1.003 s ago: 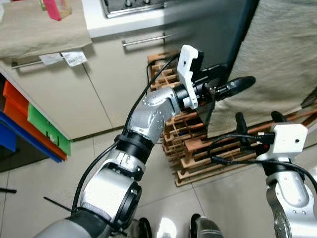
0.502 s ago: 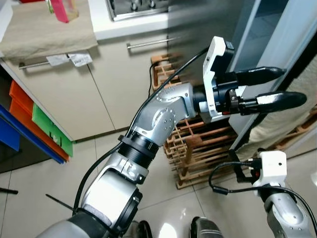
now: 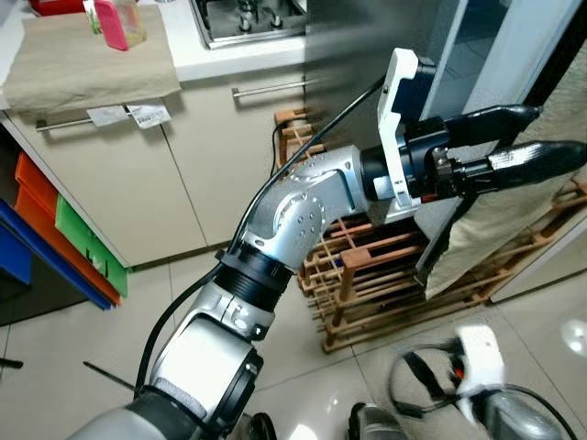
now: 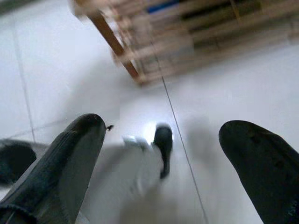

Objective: Restocking fridge

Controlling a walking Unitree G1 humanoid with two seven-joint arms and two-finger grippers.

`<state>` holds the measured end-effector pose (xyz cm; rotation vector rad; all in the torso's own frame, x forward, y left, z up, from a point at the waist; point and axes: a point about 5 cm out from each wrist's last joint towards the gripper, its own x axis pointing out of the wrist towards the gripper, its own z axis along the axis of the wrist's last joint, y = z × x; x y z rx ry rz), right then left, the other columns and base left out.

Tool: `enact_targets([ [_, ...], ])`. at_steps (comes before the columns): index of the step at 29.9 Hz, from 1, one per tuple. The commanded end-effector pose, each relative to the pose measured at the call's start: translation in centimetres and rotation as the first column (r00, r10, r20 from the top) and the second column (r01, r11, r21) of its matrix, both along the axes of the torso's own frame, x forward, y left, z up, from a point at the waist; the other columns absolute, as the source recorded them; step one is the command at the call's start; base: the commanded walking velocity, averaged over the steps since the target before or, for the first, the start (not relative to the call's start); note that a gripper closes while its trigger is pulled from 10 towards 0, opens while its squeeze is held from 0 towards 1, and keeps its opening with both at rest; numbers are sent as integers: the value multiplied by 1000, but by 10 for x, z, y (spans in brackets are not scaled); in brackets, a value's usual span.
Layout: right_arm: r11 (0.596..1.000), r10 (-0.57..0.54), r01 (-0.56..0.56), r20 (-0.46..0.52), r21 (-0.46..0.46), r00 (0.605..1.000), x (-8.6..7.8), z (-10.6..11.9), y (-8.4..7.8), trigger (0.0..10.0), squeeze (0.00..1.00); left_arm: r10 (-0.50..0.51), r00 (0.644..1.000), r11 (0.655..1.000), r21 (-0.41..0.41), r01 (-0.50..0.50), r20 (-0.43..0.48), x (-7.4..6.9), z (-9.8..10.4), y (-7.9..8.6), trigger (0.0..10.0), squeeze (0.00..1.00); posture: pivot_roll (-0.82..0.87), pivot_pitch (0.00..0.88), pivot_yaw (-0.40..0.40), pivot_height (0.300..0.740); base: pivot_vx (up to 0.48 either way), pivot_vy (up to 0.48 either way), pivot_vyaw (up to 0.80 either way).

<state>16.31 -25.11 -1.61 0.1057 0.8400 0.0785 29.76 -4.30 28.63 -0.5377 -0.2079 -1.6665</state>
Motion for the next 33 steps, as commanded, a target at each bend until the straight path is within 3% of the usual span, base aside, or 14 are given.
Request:
enact_targets([
  [1, 999, 3, -3, 1, 48, 1000, 10, 0, 3, 10000, 0, -90, 991, 992, -92, 82, -95, -20, -6, -32, 10000, 0, -313, 83, 50, 740, 0, 0, 0],
  [5, 997, 42, -45, 39, 70, 998, 28, 8, 11, 10000, 0, -60, 992, 996, -70, 53, -110, -16, -10, -33, 10000, 0, -313, 80, 50, 740, 0, 0, 0],
  [8, 996, 58, -62, 67, 59, 996, 45, 12, 13, 10000, 0, 61, 990, 997, -35, -66, -129, -3, -16, -32, 10000, 0, -316, 78, 54, 740, 0, 0, 0],
  [10, 994, 73, -80, 94, 71, 993, 56, 17, 18, 10000, 0, 221, 970, 975, 7, -221, -97, 10, -20, -26, 10000, 0, -314, 75, 56, 740, 0, 0, 0],
  [14, 988, 123, -132, 105, 85, 987, 67, 21, 31, 10000, 0, 424, 904, 905, 56, -421, -52, 25, -27, -11, 10000, 0, -311, 74, 56, 740, 0, 0, 0],
  [21, 989, 130, -132, 38, 69, 991, 67, 9, 27, 10000, 0, 496, 864, 867, 94, -489, -80, 34, -43, 2, 10000, 0, -290, 84, 53, 740, 0, 0, 0],
  [24, 991, 124, -126, 40, 50, 992, 80, 7, 28, 10000, 0, 510, 857, 859, 97, -503, -70, 37, -45, 4, 10000, 0, -288, 87, 59, 740, 0, 0, 0],
  [25, 991, 124, -126, 40, 50, 992, 80, 7, 28, 10000, 0, 510, 857, 859, 97, -503, -70, 37, -45, 4, 10000, 0, -288, 87, 59, 740, 0, 0, 0],
  [27, 990, 130, -133, 65, 43, 989, 42, 19, 26, 10000, 0, 506, 860, 861, 93, -500, -67, 37, -43, 4, 10000, 0, -287, 88, 62, 740, 0, 0, 0],
  [29, 990, 141, -141, 60, 9, 988, 21, 25, 26, 10000, 0, 490, 870, 871, 84, -484, -59, 36, -41, 3, 10000, 0, -283, 93, 69, 740, 0, 0, 0],
  [33, 994, 97, -95, 30, -60, 995, 20, 12, 16, 10000, 0, 475, 879, 879, 79, -471, -41, 34, -39, 1, 10000, 0, -279, 94, 76, 740, 0, 0, 0],
])
